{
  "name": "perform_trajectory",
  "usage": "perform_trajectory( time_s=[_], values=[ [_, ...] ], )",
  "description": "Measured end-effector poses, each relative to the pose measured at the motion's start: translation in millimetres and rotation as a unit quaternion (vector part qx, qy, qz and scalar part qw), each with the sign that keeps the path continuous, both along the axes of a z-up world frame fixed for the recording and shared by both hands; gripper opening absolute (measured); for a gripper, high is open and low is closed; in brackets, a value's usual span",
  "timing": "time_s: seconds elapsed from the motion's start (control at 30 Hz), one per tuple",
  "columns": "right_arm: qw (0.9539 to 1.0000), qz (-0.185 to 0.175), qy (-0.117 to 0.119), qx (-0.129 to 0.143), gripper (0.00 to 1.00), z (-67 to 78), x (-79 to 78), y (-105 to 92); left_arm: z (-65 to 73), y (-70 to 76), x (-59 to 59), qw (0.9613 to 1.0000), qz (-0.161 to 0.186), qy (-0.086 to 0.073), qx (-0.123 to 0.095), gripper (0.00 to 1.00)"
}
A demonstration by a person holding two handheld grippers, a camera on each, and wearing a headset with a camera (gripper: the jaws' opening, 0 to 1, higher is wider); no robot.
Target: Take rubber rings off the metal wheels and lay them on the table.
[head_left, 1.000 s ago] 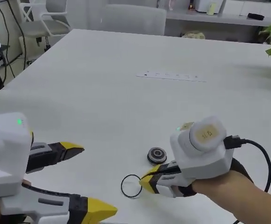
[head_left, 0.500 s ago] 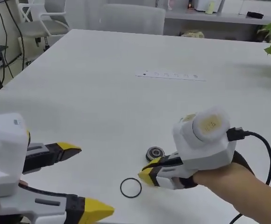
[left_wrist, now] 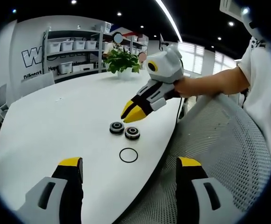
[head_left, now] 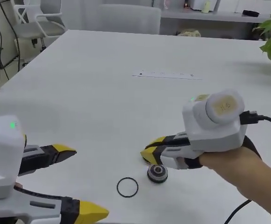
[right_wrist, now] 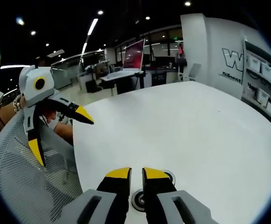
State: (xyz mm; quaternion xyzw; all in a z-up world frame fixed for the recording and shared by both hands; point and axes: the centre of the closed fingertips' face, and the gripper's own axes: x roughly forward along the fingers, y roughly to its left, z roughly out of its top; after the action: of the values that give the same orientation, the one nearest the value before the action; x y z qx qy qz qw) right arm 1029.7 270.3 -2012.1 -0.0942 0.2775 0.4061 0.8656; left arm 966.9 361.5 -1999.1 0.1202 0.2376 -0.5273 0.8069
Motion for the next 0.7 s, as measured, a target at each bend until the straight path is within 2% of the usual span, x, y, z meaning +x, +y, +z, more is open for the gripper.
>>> perform_trajectory(
  time_s=[0.4, 0.7],
  values=[
    [0.9979, -0.038, -0.039, 0.035, 0.09, 31.9, 15.2, -23.8, -1.7, 0.7, -0.3, 1.0, -0.001, 0.0, 0.006, 0.8],
    [0.9961, -0.038, -0.052, 0.06, 0.11, 46.6, 15.4, -30.0, -3.0, 0.6, -1.6, 1.0, -0.004, 0.002, 0.009, 0.79]
  ],
)
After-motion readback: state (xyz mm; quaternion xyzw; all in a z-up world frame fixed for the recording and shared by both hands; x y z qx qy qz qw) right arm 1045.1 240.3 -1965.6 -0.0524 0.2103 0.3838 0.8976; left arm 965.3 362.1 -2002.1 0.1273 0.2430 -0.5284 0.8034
